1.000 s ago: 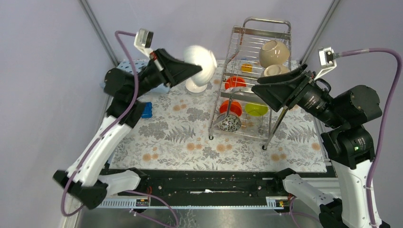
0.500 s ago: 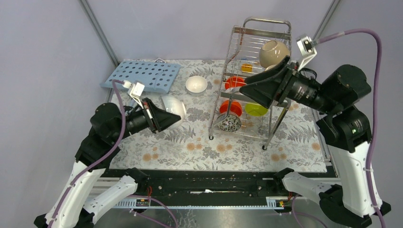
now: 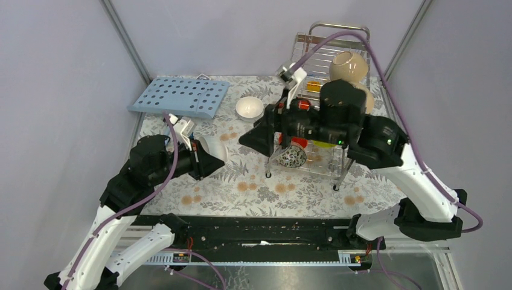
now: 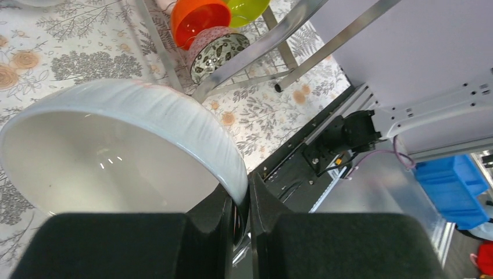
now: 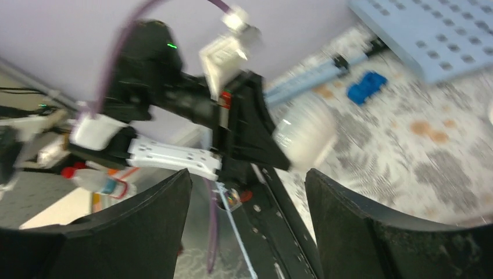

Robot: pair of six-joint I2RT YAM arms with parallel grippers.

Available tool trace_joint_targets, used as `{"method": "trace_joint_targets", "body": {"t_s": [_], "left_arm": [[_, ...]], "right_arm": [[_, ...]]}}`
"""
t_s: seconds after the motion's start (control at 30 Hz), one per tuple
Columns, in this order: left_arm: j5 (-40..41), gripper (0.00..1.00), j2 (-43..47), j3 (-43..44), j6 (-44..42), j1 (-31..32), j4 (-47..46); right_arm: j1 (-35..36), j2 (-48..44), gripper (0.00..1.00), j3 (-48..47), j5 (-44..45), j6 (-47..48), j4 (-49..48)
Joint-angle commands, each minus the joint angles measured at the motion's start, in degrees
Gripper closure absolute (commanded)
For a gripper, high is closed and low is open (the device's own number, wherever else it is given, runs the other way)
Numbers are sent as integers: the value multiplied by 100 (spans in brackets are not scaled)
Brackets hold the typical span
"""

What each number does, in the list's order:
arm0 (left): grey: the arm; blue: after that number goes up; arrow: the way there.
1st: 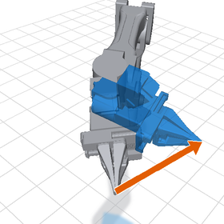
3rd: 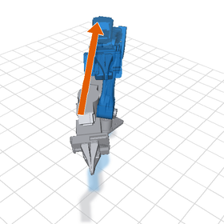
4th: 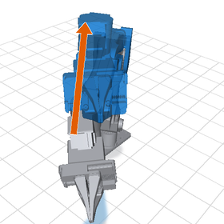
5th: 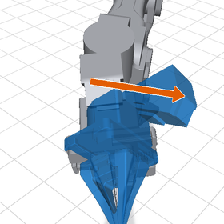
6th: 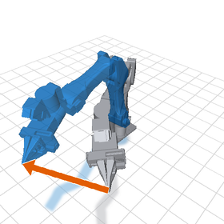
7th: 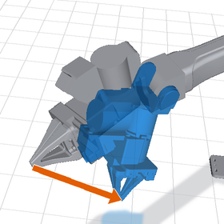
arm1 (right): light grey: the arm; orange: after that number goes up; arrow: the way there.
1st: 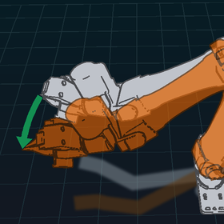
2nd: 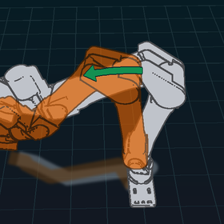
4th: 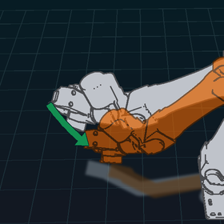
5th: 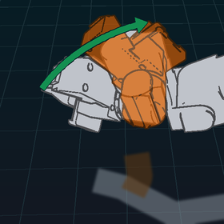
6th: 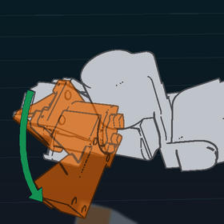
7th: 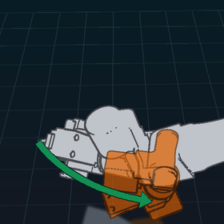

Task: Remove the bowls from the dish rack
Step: Place the bowl with the bowl.

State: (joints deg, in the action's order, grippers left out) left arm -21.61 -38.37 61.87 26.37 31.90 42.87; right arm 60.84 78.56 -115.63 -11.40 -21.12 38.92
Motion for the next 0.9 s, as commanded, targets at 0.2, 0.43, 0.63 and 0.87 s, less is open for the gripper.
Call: {"method": "trace_joint_targets", "body": {"t_s": [0.2,0.43,0.63,0.87], "left_arm": [[178,100,235,-421,-737,352,-271],[480,100,232,-728,-927,599,-123],[824,100,-136,-712,-884,984,-277],[2684,100,-874,-660,-379,3078,-409]], "right_arm": [[836,-1171,23,2233,2360,-169,-194],[1790,-1459,23,3118,3595,-451,421],[1853,-2148,23,4559,3607,-991,61],[1858,-2685,23,5809,3618,-1563,-299]]}}
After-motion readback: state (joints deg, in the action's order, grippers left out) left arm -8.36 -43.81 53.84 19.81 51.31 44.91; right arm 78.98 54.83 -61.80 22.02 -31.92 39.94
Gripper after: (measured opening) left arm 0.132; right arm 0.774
